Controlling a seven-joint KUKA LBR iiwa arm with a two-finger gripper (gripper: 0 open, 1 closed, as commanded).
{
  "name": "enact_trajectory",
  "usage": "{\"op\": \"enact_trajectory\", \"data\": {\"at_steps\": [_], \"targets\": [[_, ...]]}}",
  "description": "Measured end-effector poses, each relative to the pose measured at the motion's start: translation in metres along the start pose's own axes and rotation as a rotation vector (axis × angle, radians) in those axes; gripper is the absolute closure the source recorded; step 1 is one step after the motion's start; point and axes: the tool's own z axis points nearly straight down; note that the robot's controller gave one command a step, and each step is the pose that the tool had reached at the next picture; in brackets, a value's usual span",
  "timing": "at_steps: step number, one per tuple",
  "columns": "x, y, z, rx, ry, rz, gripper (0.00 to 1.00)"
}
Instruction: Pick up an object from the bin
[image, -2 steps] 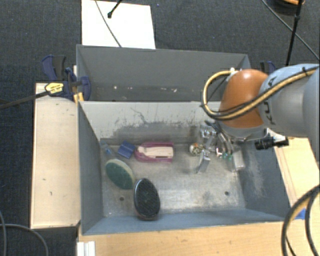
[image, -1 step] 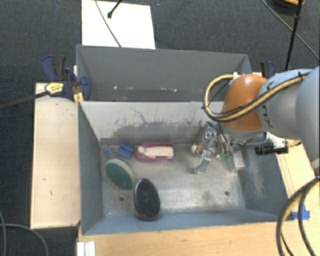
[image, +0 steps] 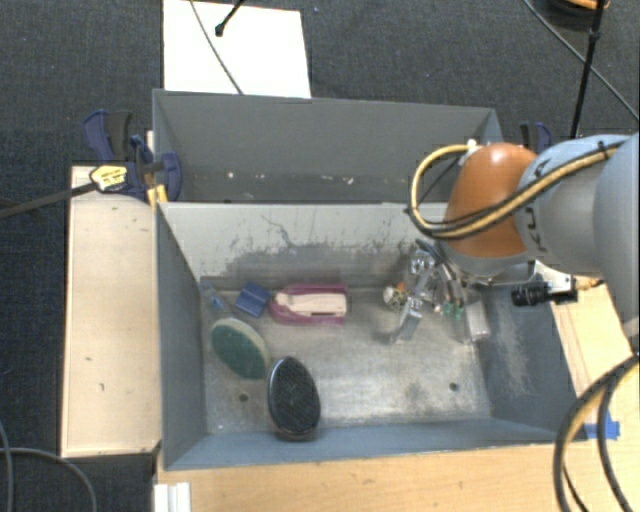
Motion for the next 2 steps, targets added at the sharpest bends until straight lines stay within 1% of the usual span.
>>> {"op": "enact_trajectory", "data": {"at_steps": [1, 2], "targets": [[0.001, -0.001, 0.001, 0.003, 0.008, 0.000, 1.00], [0.000, -0.001, -0.018, 0.002, 0.008, -0.002, 1.00]]}}
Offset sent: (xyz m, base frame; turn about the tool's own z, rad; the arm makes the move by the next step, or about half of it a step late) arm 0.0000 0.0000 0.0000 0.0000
